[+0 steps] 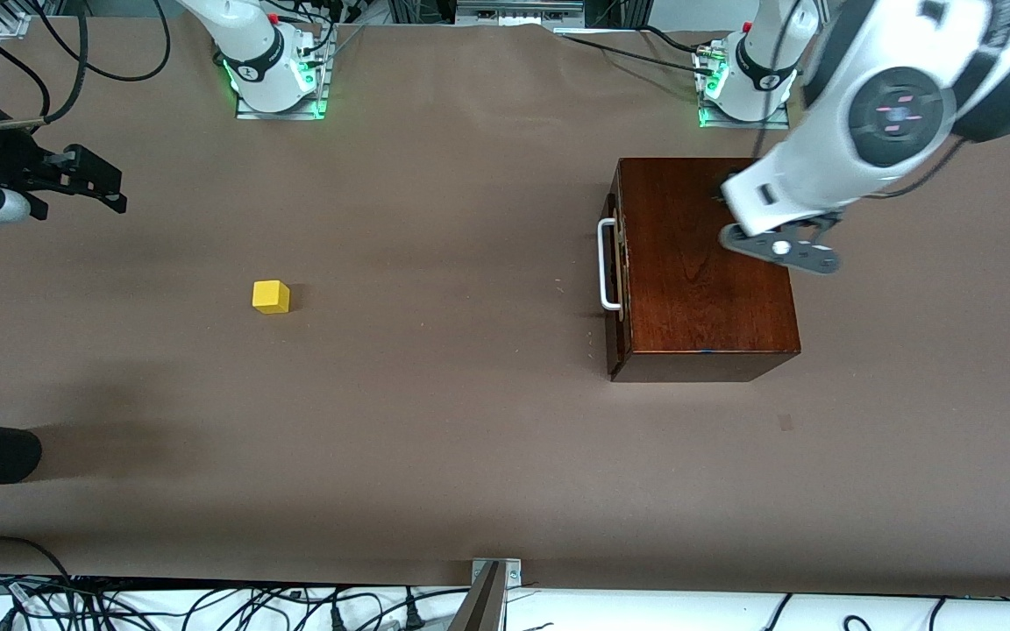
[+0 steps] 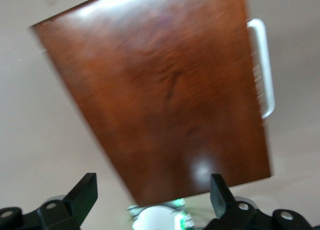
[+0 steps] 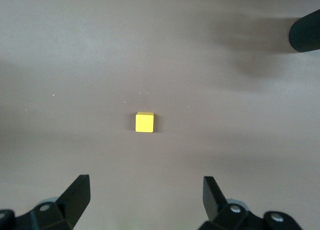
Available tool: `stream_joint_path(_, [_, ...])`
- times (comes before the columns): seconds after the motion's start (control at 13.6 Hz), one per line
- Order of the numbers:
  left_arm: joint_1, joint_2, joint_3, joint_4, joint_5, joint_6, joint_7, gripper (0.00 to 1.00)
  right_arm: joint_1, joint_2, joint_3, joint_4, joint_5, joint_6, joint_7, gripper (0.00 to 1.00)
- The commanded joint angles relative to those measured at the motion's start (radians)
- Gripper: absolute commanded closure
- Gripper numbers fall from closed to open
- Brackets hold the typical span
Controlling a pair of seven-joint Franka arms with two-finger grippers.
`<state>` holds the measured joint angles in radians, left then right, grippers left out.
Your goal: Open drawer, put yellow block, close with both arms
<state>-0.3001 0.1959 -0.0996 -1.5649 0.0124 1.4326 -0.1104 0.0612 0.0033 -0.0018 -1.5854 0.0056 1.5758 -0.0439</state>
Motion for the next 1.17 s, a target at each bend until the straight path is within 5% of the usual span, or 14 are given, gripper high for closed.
stream_joint_path(0.0, [-0.094,0.06,0.006,0.032,-0.028,0.073,-0.167,0.0,-0.007,-0.003,0.006,0.018,0.01,-0.023,0.003,0.0])
stream_joint_path(0.51, [-0.296,0.235,0.009,0.028,0.0,0.288,-0.509,0.0,-0.007,-0.002,0.003,0.018,0.008,-0.023,0.001,0.0])
stream_joint_path(1.1, [-0.346,0.307,0.008,-0.003,0.119,0.33,-0.631,0.0,-0.007,-0.002,0.005,0.018,0.008,-0.023,0.002,0.0])
